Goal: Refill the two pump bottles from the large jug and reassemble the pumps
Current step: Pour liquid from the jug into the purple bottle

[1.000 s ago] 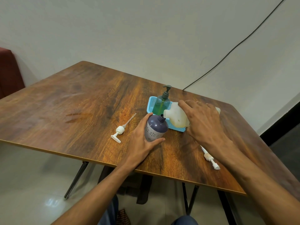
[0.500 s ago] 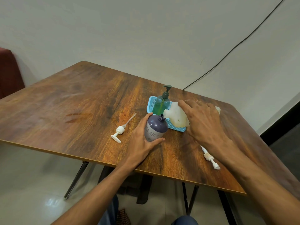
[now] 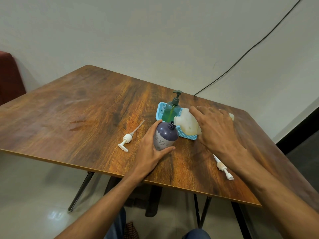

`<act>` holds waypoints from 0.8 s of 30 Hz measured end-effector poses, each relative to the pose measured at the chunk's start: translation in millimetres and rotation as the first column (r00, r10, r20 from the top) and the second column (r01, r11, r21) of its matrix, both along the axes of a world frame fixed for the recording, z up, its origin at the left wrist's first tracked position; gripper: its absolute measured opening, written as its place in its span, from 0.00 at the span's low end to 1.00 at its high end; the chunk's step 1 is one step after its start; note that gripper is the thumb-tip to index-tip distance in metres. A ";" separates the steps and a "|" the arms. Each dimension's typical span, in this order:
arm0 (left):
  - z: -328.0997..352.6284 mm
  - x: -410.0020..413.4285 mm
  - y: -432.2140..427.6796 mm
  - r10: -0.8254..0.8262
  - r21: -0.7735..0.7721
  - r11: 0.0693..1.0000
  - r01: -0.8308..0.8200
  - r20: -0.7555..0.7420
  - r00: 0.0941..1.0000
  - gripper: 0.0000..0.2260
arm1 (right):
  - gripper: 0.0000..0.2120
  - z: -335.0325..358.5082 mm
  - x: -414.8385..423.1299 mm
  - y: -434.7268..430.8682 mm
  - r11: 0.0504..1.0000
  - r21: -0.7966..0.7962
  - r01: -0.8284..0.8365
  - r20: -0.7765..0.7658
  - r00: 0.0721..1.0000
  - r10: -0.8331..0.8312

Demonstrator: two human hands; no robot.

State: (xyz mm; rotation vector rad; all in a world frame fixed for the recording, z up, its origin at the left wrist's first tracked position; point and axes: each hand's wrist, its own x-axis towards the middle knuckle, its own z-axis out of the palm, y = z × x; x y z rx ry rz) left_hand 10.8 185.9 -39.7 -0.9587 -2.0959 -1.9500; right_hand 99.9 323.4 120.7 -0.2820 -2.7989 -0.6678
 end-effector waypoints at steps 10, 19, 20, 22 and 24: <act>0.2 0.0 0.2 0.007 -0.011 1.000 -0.007 0.003 1.000 0.43 | 0.38 -0.4 0.1 0.5 1.000 0.006 0.003 0.003 1.000 -0.003; 0.4 -0.2 0.1 0.007 -0.012 1.000 -0.007 -0.004 1.000 0.43 | 0.38 -0.7 0.0 0.2 1.000 0.008 0.007 0.000 1.000 -0.007; 0.8 -0.1 -0.1 0.005 -0.011 1.000 -0.005 -0.003 1.000 0.43 | 0.38 -0.7 0.2 0.1 1.000 0.006 0.006 -0.001 1.000 -0.006; 1.2 0.3 -0.2 0.003 -0.005 1.000 -0.003 -0.005 1.000 0.43 | 0.38 -0.4 0.4 0.0 1.000 0.005 0.007 0.001 1.000 -0.007; 1.2 0.4 -0.1 0.005 -0.006 1.000 -0.005 -0.006 1.000 0.43 | 0.39 -0.2 0.1 -0.2 1.000 0.007 0.012 0.005 1.000 -0.012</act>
